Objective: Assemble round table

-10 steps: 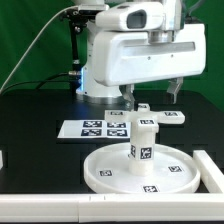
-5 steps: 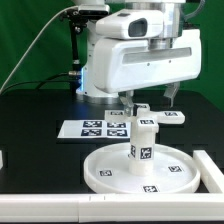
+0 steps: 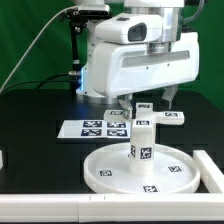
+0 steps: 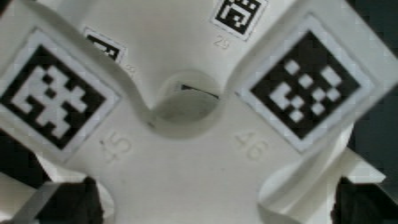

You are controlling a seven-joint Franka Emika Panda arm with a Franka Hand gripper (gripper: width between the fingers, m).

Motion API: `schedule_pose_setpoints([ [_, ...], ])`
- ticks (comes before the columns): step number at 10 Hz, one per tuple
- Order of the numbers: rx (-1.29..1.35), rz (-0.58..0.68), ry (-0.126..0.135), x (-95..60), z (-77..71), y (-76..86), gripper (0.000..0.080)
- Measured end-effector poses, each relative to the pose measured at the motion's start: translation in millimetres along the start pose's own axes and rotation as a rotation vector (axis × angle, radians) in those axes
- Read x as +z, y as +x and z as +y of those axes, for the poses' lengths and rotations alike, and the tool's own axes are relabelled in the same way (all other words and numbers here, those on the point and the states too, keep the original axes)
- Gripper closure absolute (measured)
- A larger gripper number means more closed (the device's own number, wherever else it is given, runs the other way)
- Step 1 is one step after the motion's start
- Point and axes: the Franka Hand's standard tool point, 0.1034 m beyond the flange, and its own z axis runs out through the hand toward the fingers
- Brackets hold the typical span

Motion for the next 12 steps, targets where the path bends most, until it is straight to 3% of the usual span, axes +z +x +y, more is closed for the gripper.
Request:
schedule_pose_setpoints([
  [3,0.011,-0.004,0.002,2.8,3.7,-3.1,0.0151],
  [5,0.039,-0.004,0.002,2.8,3.7,-3.2,0.0198],
  [6,0.039,-0.003,0.002,2.6,4.0,-3.0,0.0370],
  [12,0.561,0.041,-0.002,2.4,8.2,1.4,0.0368],
])
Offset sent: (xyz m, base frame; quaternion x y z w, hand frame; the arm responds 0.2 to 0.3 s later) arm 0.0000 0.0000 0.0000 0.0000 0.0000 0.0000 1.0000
